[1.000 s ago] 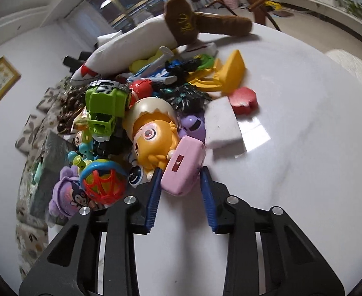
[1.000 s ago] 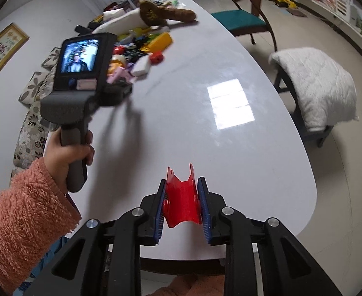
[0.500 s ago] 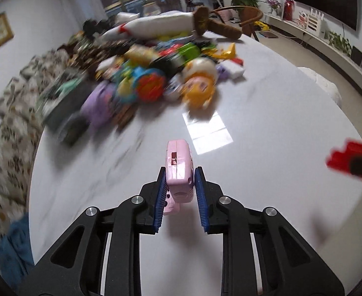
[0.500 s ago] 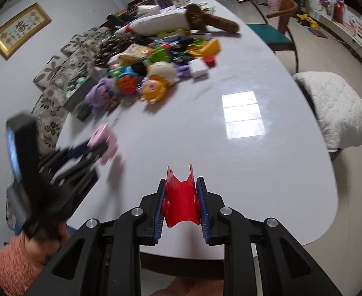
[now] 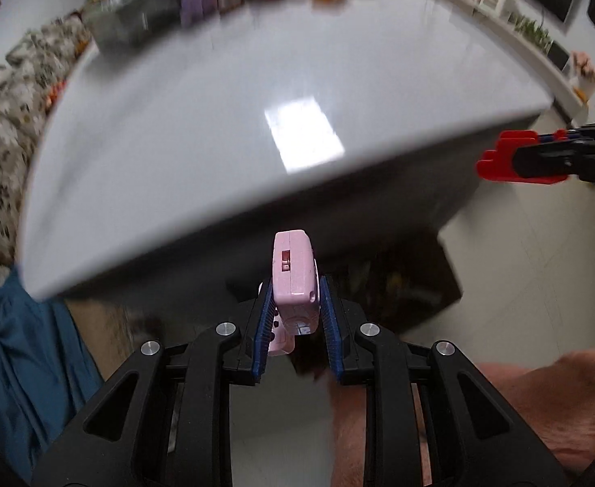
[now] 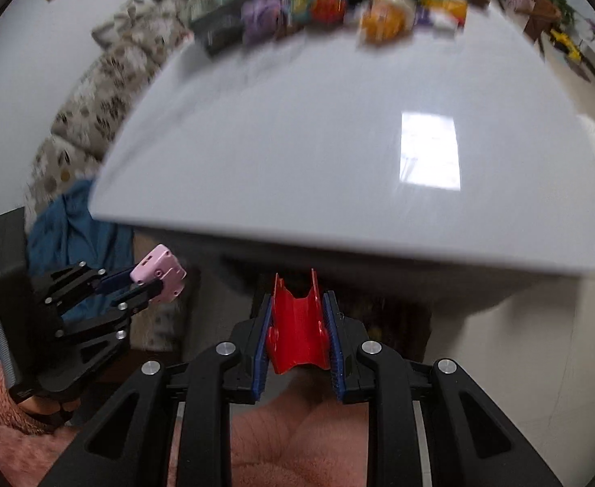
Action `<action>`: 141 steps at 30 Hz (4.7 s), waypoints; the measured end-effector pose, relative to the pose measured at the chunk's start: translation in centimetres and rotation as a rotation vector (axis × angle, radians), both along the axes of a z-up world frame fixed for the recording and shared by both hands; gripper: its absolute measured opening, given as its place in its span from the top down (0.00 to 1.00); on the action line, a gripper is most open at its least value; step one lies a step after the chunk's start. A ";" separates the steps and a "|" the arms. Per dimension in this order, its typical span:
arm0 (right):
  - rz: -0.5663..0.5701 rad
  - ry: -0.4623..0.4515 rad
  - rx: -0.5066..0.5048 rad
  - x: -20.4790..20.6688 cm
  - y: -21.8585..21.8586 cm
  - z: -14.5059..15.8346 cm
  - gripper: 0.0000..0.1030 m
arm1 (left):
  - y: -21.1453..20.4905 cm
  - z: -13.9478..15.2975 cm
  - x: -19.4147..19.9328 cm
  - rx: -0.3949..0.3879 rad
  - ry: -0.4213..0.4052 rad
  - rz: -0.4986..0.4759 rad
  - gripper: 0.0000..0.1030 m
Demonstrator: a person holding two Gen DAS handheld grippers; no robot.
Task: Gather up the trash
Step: 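Carry both toys over the cardboard box and open both tools to drop them, then bring both open tools back up to the toy pile, then grasp the cream-and-orange chick toy with the right tool, then grasp the small brown block with the left tool while the right tool holds the chick, then carry both toys over the cardboard box and open both tools to drop them, then bring both open tools back up to the toy pile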
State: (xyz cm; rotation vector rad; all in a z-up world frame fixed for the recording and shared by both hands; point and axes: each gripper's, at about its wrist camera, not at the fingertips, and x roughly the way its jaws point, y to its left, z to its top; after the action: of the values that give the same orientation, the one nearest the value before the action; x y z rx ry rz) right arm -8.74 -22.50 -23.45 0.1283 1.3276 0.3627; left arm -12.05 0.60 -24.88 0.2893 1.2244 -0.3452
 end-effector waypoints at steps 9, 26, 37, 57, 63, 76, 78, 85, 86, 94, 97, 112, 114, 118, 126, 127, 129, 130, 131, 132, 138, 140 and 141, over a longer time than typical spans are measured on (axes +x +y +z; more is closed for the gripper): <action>-0.135 0.132 -0.130 2.1 0.6 -21.0 0.71 | -1.6 -21.4 1.9 0.155 0.204 -0.016 0.78; -0.190 0.181 -0.154 0.4 -2.2 -19.6 0.25 | 0.4 -23.7 0.9 0.088 0.332 0.057 0.18; -0.056 -0.274 0.086 7.1 -0.6 4.4 0.05 | 2.3 -1.5 -0.1 0.042 -0.044 0.058 0.11; -0.336 -0.203 -0.063 34.5 -4.9 0.5 0.41 | 2.0 5.3 5.8 0.118 -0.173 0.287 0.11; -0.260 -0.256 0.057 24.2 -8.6 5.0 0.41 | -0.7 5.2 14.3 -0.110 -0.252 0.153 0.11; -0.378 -0.288 0.111 10.5 -14.6 8.4 0.41 | -6.4 0.3 36.3 -0.118 -0.135 0.078 0.13; -0.393 -0.292 0.113 9.8 -15.0 8.4 0.41 | -6.7 -0.1 37.6 -0.092 -0.123 0.079 0.25; -0.429 -0.258 0.122 9.1 -15.4 7.0 0.41 | -6.0 1.1 37.4 -0.194 -0.051 0.080 0.85; -0.421 -0.257 0.126 9.2 -15.0 7.0 0.41 | -5.6 1.3 36.9 -0.209 -0.034 0.083 0.85; -0.260 -0.271 0.099 9.3 -10.3 7.9 0.41 | -2.3 6.2 26.8 -0.318 -0.092 -0.003 0.85; -0.173 -0.275 0.081 8.4 -7.7 8.4 0.41 | -0.9 8.6 20.4 -0.344 -0.098 -0.039 0.85; 0.061 -0.018 -0.075 -1.0 0.4 -7.3 0.41 | -1.1 -5.2 -0.1 -0.239 0.198 -0.092 0.85; 0.050 0.019 -0.127 -1.1 0.5 -12.1 0.41 | -1.8 -10.5 0.0 -0.205 0.243 -0.062 0.85; -0.002 0.114 -0.185 0.1 0.0 -21.5 0.40 | -2.1 -21.3 1.4 -0.156 0.352 0.043 0.83; -0.053 0.191 -0.357 1.8 -1.4 -31.9 0.09 | -1.4 -36.1 2.8 -0.150 0.659 0.165 0.12; -0.064 0.191 -0.357 1.6 -1.6 -31.8 0.09 | -1.5 -36.5 2.6 -0.124 0.664 0.157 0.12; -0.079 0.200 -0.334 1.0 -1.9 -31.0 0.09 | -1.4 -35.9 2.0 -0.116 0.653 0.141 0.12; -0.081 0.199 -0.329 0.6 -2.0 -30.3 0.09 | -1.3 -35.5 1.8 -0.112 0.654 0.138 0.12; -0.075 0.193 -0.320 0.0 -2.0 -29.1 0.09 | -1.2 -34.6 1.2 -0.093 0.655 0.126 0.12; -0.068 0.189 -0.311 0.2 -1.7 -28.0 0.09 | -1.2 -34.0 1.0 -0.084 0.651 0.113 0.12; 0.019 0.065 -0.137 -1.3 0.1 -14.3 0.09 | -0.1 -23.2 -1.0 -0.016 0.461 0.049 0.12; 0.063 -0.050 -0.052 -0.8 0.9 -7.1 0.08 | 0.3 -17.9 -1.7 -0.030 0.374 0.032 0.12; 0.076 -0.106 -0.020 -0.5 1.1 -4.5 0.05 | 0.5 -15.5 -1.9 -0.017 0.330 0.023 0.12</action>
State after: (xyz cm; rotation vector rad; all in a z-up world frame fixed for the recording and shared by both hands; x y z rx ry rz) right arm -9.28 -21.35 -27.99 0.0410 1.2331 0.4148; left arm -13.93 1.07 -40.34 0.2075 1.5465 -0.3935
